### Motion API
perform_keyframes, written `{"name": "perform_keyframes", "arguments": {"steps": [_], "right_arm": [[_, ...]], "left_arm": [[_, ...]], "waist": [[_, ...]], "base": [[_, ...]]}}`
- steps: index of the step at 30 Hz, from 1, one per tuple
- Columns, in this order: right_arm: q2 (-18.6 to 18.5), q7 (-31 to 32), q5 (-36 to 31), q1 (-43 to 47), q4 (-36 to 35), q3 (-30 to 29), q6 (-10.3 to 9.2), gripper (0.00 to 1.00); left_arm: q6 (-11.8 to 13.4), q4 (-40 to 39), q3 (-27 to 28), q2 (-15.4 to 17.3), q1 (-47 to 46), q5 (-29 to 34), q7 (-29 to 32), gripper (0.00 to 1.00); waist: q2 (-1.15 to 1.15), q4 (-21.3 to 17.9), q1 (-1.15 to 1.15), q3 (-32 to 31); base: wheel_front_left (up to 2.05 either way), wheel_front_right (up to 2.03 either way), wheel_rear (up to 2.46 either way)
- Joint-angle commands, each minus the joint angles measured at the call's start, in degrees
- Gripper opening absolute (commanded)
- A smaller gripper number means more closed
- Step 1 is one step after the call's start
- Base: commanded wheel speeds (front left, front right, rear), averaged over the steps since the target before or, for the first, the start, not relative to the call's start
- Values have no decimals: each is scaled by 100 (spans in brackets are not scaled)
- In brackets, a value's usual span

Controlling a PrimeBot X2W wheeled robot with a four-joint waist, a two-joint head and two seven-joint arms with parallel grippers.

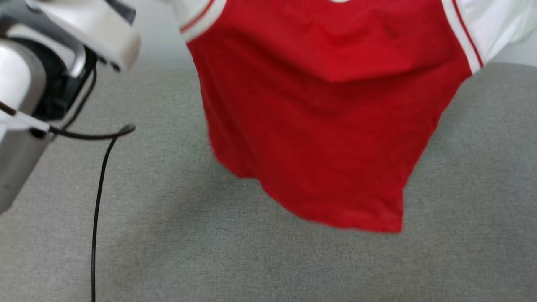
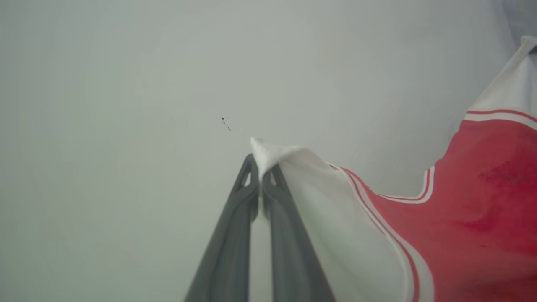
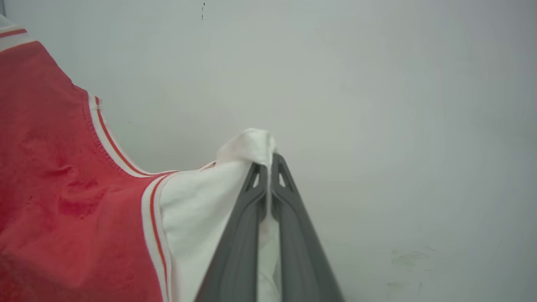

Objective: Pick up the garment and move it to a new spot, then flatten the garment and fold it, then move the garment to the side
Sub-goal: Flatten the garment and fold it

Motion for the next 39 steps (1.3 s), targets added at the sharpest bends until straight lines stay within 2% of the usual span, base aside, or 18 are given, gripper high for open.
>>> {"name": "perform_keyframes", "arguments": {"steps": [1, 7, 13, 19, 26, 33, 39], "right_arm": [[81, 43, -44, -219, -5, -58, -8, 0], [316, 245, -252, -1120, 326, -100, -8, 0], [530, 182, -637, -2309, 1014, 5, -8, 0], [745, -69, -1000, -3545, 1886, 247, -8, 0], [860, -593, -1384, -4846, 2839, 345, -8, 0], [1058, -1173, -1556, -5558, 3694, 437, -8, 0], [1211, -1540, -1372, -5347, 4167, 812, -8, 0]], "left_arm": [[-26, 58, 45, -124, -201, 16, -68, 0], [-218, 517, 89, -417, -1022, 114, -49, 0], [-516, 1332, 132, -738, -2058, 238, -91, 0], [-803, 2369, 197, -943, -3099, 395, -312, 0], [-955, 3212, 263, -1182, -4080, 526, -695, 0], [-1042, 3918, 299, -1317, -4441, 488, -1055, 0], [-1110, 4387, 279, -1382, -4071, 344, -1395, 0]], "waist": [[0, -5, 0, 77], [0, -14, 0, 521], [0, -47, 0, 1114], [0, -157, 0, 1686], [0, -165, 0, 2154], [0, -198, 0, 2401], [0, -194, 0, 2463]], "base": [[0, 0, 0], [0, 0, 0], [0, 0, 0], [0, 0, 0], [0, 0, 0], [0, 0, 0], [0, 0, 0]]}}
